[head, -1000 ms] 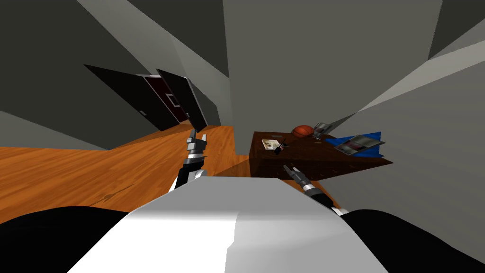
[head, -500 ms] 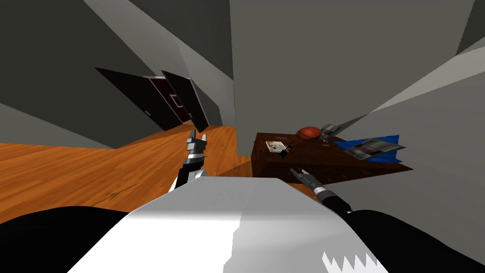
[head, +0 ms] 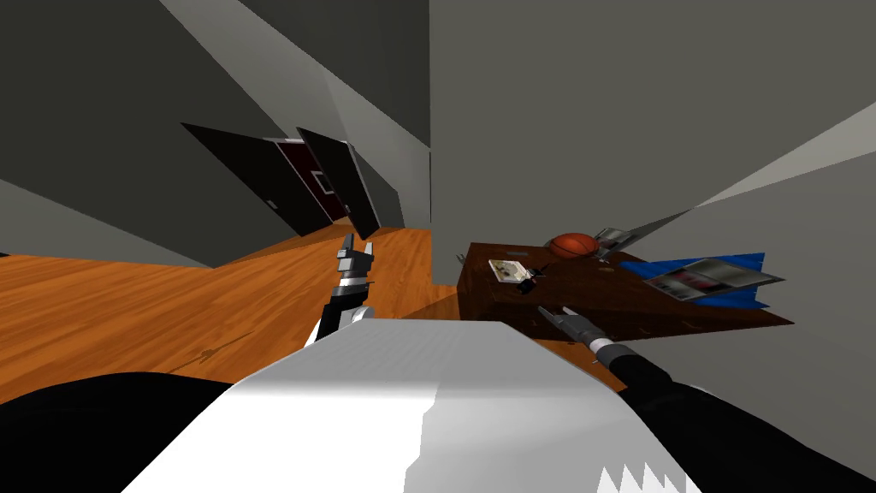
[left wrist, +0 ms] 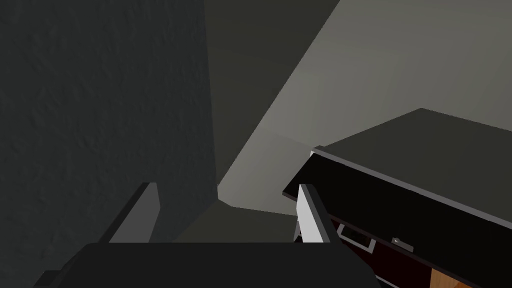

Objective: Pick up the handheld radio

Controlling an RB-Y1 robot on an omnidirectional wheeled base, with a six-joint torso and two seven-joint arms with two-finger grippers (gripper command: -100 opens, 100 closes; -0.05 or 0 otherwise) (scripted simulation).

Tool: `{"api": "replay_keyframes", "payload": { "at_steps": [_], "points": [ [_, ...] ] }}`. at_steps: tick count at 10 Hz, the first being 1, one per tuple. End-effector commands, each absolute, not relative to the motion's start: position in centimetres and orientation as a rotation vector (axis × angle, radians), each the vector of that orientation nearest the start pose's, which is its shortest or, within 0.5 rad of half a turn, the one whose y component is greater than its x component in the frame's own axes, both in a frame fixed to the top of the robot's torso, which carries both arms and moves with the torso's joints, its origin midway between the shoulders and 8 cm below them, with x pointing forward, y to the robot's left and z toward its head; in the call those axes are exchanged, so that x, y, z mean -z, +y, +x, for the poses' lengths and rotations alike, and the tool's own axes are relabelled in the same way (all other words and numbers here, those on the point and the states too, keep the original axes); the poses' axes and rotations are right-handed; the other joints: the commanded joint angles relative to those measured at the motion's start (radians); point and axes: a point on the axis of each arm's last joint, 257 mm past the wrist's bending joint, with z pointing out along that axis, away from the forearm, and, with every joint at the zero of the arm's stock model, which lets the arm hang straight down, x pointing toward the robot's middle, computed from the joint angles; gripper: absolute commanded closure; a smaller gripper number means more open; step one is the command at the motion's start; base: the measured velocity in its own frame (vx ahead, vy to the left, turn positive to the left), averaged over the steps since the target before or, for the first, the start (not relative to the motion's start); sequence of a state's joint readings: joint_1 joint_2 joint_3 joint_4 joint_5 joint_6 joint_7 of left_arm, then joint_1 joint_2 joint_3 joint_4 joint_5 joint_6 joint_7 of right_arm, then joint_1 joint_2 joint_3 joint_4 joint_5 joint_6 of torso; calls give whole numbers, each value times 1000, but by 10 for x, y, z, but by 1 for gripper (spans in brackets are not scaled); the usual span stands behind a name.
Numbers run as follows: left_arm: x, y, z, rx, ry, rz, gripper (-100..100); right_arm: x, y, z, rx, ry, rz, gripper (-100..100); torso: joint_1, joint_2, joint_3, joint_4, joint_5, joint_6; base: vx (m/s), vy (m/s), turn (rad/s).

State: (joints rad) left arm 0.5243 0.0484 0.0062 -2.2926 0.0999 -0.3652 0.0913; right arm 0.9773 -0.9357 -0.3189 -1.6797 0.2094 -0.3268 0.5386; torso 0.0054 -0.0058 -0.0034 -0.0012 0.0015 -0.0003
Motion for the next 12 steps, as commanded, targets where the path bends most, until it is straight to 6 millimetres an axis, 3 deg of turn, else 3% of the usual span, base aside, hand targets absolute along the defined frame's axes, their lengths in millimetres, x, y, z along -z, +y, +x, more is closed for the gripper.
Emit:
{"api": "replay_keyframes", "payload": {
  "at_steps": [1,7,8,9,10,12],
  "points": [
    [5,293,359,1401,662,-843,0,260,-591,231,246,2063,-103,-100,0,0,0,0,0,0,85,97,28],
    [5,293,359,1401,662,-842,0,228,-611,253,324,2062,-223,-100,-2,1,1,0,0,0,81,64,28],
    [5,293,359,1401,662,-843,0,232,-609,249,318,2064,-209,-100,-1,1,0,0,0,0,44,36,9],
    [5,293,359,1401,662,-842,0,231,-609,250,320,2063,-212,0,-3,3,2,1,-1,1,8,6,-2],
    [5,293,359,1401,662,-842,0,247,-609,252,290,2084,-198,-100,-5,5,3,1,-1,1,-102,17,144],
    [4,293,360,1401,661,-842,0,254,-620,256,303,2084,-175,-100,-5,15,8,3,-2,1,-107,12,36]
  ]
}}
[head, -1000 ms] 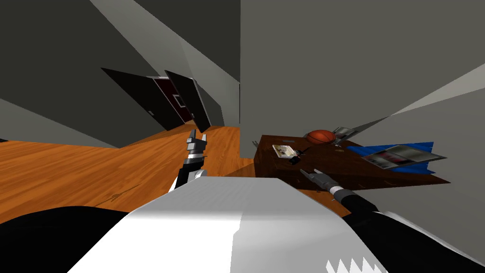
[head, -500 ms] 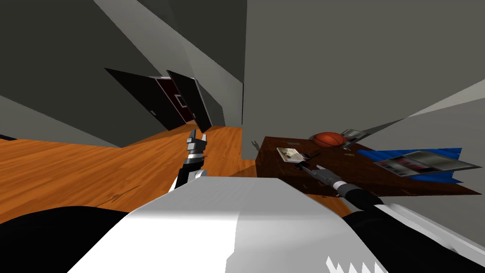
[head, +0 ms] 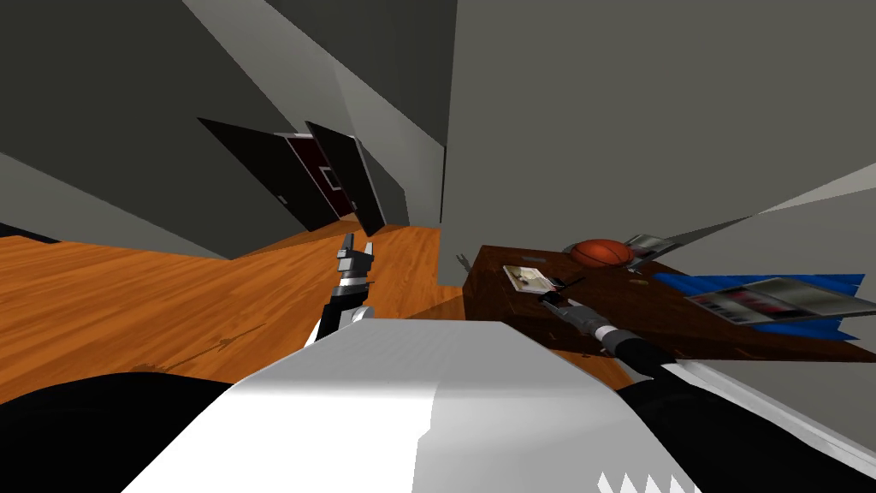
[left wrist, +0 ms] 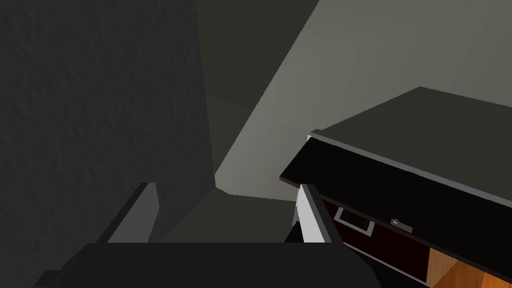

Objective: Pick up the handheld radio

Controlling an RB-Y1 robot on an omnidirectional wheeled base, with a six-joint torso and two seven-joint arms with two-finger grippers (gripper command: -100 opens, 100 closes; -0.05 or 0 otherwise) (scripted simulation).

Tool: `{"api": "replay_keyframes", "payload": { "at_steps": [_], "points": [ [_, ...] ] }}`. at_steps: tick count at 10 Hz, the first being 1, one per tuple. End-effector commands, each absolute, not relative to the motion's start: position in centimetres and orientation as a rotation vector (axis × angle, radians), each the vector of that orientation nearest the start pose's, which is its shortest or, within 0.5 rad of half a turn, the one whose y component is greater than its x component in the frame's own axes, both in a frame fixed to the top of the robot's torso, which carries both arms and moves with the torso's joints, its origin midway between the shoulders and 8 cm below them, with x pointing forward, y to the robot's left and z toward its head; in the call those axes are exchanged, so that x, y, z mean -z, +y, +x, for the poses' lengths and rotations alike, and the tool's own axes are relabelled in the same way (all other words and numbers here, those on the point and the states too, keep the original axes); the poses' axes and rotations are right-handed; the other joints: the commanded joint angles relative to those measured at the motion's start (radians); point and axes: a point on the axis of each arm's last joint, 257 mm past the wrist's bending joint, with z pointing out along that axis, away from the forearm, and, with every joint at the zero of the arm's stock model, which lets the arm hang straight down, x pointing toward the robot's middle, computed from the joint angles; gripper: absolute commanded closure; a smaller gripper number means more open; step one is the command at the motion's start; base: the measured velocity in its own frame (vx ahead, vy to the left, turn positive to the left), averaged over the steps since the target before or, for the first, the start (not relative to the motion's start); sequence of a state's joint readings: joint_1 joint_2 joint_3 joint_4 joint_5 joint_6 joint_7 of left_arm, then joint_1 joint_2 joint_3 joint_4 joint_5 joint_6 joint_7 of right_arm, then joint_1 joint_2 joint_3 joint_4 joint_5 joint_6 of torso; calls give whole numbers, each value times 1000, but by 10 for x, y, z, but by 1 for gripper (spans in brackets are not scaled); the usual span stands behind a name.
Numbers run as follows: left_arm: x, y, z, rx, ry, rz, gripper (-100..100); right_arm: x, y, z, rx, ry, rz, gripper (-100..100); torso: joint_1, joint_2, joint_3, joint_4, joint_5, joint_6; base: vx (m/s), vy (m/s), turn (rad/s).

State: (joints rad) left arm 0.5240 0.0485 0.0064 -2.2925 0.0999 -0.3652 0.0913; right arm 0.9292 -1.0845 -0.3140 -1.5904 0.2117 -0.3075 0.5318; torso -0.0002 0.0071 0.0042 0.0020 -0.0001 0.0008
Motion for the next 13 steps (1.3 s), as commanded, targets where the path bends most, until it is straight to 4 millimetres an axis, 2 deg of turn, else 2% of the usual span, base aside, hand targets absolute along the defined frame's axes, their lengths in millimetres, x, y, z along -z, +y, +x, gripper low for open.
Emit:
{"api": "replay_keyframes", "payload": {
  "at_steps": [1,2,3,5,6,7,10,11,12,13],
  "points": [
    [5,293,360,1401,662,-842,0,249,-625,264,313,2066,-169,-100,0,0,0,0,0,0,-18,-5,-17],
    [5,293,360,1401,662,-842,0,267,-621,262,279,2097,-164,-100,-1,-3,-2,-1,0,0,-99,5,139],
    [4,293,360,1401,661,-842,0,274,-620,264,270,2104,-160,-100,0,0,-1,0,0,-1,-129,-1,89],
    [5,293,360,1401,662,-842,0,267,-640,278,309,2077,-133,-100,0,0,0,0,0,0,-41,5,-8],
    [5,293,360,1401,662,-842,0,284,-631,279,268,2107,-138,-100,0,-4,-2,-1,0,0,-100,26,140],
    [4,293,360,1401,661,-842,0,290,-632,282,265,2112,-133,-100,1,-1,-1,0,0,-1,-123,28,84],
    [5,293,360,1401,662,-842,0,277,-651,301,303,2071,-107,-100,-1,-3,-2,-1,0,0,-24,-6,-6],
    [5,293,359,1401,662,-842,0,292,-644,300,269,2104,-115,-100,-1,-6,-3,-1,0,0,-85,6,152],
    [4,293,360,1401,662,-842,0,299,-647,303,272,2113,-109,-100,0,-2,-1,-1,0,-1,-123,10,85],
    [5,293,360,1401,662,-842,0,296,-655,309,288,2104,-96,-100,0,1,0,0,0,0,-74,10,-13]
  ]
}}
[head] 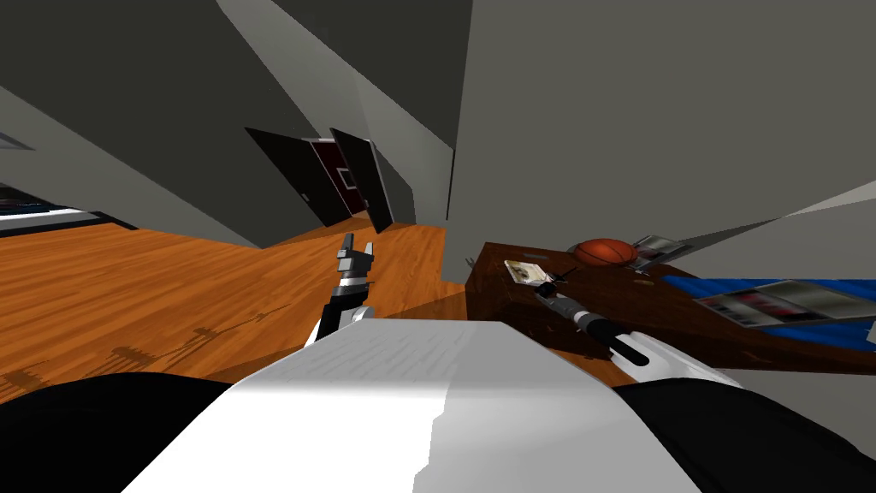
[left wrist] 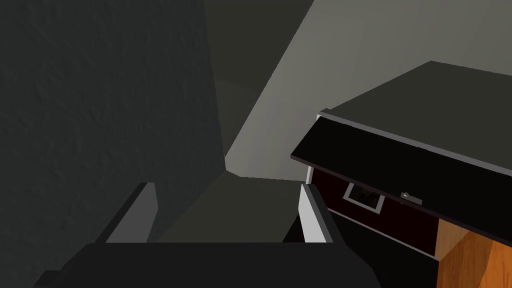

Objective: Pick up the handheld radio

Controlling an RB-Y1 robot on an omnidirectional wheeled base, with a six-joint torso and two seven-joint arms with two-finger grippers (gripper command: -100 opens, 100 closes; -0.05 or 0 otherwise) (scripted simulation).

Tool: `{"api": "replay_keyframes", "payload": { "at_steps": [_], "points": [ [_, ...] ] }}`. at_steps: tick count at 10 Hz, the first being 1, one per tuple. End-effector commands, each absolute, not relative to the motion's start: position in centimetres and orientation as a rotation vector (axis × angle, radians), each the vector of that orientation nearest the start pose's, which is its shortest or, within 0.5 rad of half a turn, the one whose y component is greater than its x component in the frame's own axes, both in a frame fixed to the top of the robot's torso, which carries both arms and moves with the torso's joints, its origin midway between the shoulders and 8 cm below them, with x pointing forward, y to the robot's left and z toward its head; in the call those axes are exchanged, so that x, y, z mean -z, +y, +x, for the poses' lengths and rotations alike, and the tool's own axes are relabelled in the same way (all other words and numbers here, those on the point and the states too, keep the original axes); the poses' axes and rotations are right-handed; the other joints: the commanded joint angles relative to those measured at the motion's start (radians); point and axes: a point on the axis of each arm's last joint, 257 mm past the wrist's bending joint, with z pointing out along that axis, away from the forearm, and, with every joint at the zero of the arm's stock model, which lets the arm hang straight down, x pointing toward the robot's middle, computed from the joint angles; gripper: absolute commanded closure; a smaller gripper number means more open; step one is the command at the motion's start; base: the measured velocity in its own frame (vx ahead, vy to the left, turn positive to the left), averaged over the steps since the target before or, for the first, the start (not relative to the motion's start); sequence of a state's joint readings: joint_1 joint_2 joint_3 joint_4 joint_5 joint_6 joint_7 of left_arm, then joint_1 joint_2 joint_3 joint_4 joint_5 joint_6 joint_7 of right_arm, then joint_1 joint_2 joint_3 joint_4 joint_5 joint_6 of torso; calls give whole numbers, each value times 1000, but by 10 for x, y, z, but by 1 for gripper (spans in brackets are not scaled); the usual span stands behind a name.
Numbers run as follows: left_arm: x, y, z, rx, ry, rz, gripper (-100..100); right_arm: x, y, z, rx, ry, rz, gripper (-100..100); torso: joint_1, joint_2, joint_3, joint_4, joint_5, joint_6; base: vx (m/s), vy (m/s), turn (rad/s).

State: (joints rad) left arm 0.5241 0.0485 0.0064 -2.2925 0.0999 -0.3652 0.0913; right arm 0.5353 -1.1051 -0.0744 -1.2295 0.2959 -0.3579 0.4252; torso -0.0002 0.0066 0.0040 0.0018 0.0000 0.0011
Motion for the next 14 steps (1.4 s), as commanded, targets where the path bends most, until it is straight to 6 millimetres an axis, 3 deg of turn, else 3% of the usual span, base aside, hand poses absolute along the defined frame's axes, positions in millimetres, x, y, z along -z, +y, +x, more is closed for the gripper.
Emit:
{"api": "replay_keyframes", "payload": {
  "at_steps": [1,3,6,8,11,13,14],
  "points": [
    [5,293,360,1401,662,-842,0,290,-663,316,305,2088,-84,-100,0,0,0,0,0,0,-25,9,-16],
    [4,293,360,1401,662,-842,0,310,-666,316,293,2134,-80,-100,0,0,0,0,0,-1,-114,13,122],
    [5,293,360,1401,662,-842,0,293,-673,343,308,2084,-69,-100,0,-3,-2,-1,0,0,-25,10,-13],
    [4,293,360,1401,662,-842,0,311,-674,341,298,2132,-73,-100,1,-1,-1,-1,0,-1,-107,19,126],
    [5,293,360,1401,662,-842,0,294,-684,364,320,2090,-55,-100,-1,-3,-2,-1,0,0,-30,3,-15],
    [4,293,360,1401,662,-842,0,306,-687,367,320,2133,-62,-100,0,-1,-1,-1,0,0,-112,16,117],
    [5,293,360,1401,662,-842,0,298,-695,374,338,2117,-46,-100,0,1,1,0,0,0,-63,13,-7]
  ]
}}
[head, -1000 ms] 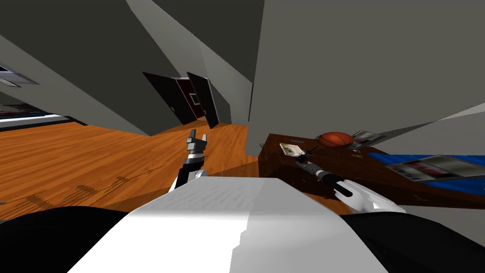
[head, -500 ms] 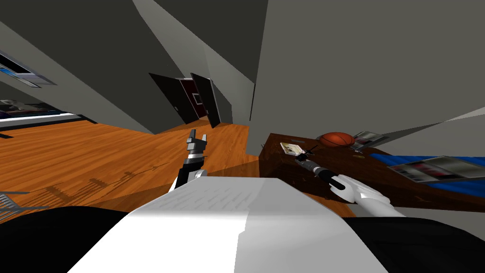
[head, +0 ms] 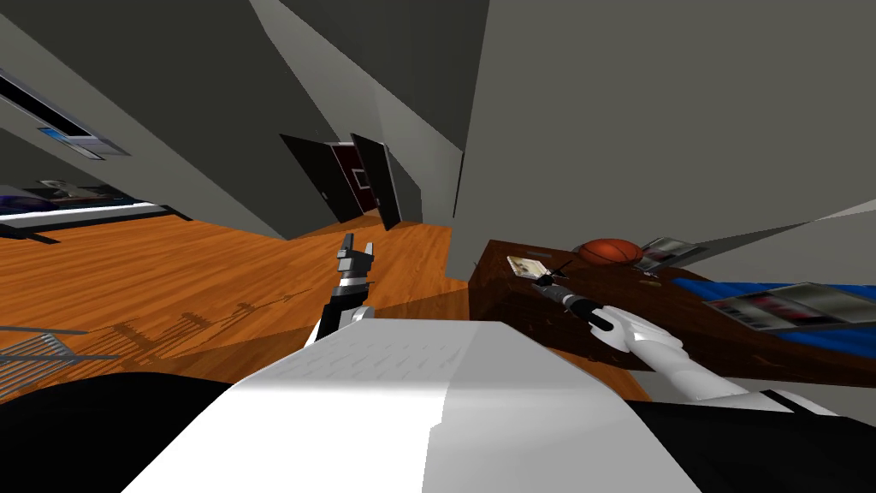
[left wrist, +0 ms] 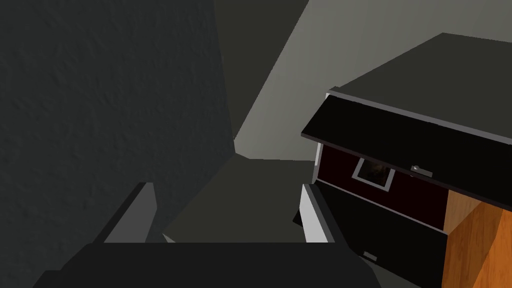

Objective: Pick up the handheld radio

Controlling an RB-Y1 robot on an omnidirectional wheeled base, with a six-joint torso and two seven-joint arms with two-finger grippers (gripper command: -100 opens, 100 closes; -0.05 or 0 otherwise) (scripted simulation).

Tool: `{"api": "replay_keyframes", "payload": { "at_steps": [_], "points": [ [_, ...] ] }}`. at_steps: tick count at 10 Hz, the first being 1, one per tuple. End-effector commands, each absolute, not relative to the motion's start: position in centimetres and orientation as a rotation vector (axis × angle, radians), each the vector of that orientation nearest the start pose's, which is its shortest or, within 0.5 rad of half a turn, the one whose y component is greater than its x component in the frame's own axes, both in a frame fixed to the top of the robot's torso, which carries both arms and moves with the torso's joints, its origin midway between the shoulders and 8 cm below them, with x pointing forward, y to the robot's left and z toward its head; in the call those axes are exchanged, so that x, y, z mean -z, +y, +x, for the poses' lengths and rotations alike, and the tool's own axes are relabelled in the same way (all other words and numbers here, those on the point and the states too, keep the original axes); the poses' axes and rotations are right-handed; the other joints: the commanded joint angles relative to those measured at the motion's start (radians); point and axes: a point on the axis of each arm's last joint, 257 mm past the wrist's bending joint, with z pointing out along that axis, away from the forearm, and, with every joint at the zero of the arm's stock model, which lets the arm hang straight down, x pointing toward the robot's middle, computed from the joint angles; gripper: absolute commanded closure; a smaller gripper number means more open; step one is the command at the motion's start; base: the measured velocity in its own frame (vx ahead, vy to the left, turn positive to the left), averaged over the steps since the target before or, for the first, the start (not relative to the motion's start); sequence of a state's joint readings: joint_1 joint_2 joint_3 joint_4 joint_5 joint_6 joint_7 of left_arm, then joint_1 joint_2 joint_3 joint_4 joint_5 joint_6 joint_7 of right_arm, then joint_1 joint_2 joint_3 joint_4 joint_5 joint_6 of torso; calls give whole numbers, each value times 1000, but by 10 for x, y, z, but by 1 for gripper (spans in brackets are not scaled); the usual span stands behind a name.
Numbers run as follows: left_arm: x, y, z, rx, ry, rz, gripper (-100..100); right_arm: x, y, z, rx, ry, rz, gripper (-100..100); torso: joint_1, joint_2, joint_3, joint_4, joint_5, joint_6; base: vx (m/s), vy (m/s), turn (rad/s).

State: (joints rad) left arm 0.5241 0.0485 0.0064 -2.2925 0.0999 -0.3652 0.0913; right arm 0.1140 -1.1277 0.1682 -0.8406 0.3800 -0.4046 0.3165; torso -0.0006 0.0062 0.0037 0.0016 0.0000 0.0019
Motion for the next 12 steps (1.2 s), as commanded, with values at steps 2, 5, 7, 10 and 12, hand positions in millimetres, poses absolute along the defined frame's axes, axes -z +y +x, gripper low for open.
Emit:
{"api": "replay_keyframes", "payload": {
  "at_steps": [2,5,7,10,12],
  "points": [
    [5,293,359,1401,662,-842,0,299,-695,382,329,2131,-56,-100,0,-3,-2,-1,0,0,-52,27,64],
    [5,293,360,1401,662,-842,0,288,-707,396,362,2116,-37,-100,0,0,0,0,0,0,-70,10,20],
    [5,293,359,1401,662,-842,0,288,-707,403,357,2135,-50,-100,-1,-4,-2,-1,0,0,-41,15,66],
    [5,293,360,1401,662,-842,0,270,-722,418,399,2109,-21,-100,0,0,0,0,0,0,-72,19,26],
    [5,293,359,1401,662,-842,0,266,-725,423,406,2127,-28,-100,-1,-4,-2,-1,0,0,-49,7,88]
  ]
}}
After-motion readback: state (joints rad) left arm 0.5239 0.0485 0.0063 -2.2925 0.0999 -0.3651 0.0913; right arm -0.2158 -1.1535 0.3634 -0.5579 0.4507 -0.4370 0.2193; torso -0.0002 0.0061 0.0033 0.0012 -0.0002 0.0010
